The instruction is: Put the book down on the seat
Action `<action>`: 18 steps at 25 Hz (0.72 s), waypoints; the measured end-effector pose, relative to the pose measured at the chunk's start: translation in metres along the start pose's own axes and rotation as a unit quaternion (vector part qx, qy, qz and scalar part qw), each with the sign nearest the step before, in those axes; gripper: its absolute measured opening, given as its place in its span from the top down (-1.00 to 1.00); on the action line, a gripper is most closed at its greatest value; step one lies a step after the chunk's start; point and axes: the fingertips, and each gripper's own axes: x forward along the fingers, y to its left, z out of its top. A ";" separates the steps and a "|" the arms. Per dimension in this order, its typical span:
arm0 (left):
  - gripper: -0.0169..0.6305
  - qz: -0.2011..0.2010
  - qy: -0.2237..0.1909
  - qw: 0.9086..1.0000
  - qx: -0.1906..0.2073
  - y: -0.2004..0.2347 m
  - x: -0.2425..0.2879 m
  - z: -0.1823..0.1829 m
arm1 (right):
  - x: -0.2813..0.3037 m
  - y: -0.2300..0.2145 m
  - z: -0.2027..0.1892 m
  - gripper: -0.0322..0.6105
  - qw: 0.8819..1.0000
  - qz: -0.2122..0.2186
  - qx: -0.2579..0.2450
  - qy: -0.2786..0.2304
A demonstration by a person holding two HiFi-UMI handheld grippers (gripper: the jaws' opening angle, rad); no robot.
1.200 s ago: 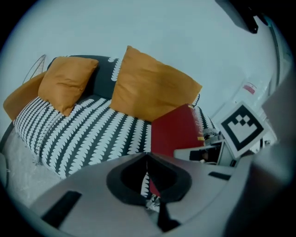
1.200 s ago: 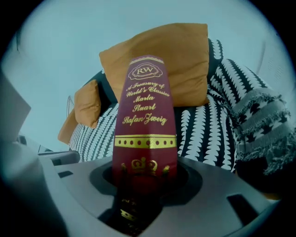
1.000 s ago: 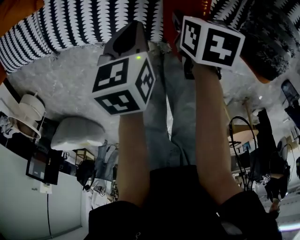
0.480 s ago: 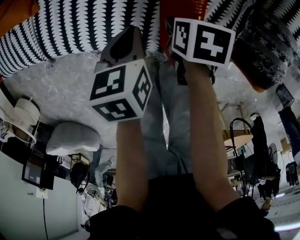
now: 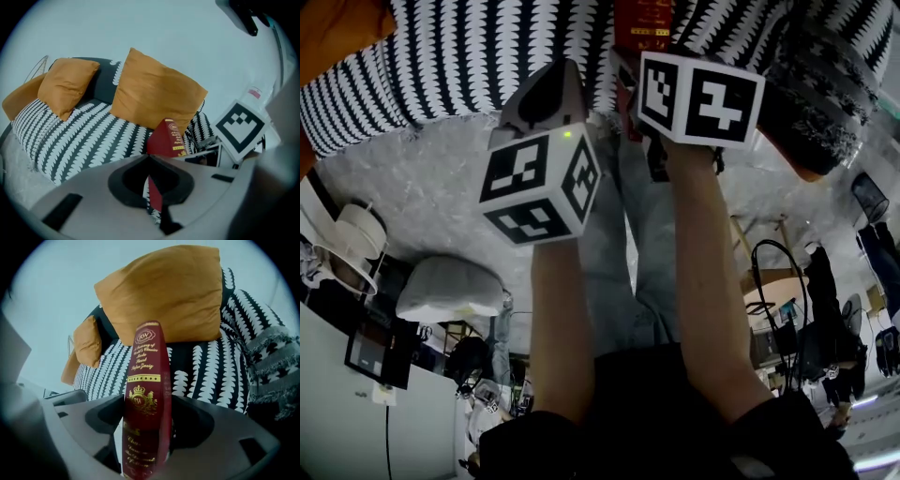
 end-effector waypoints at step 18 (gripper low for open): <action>0.91 -0.018 -0.105 0.994 -0.029 -0.068 -0.113 0.051 | -0.145 0.068 0.024 0.87 0.977 0.065 -0.083 -0.186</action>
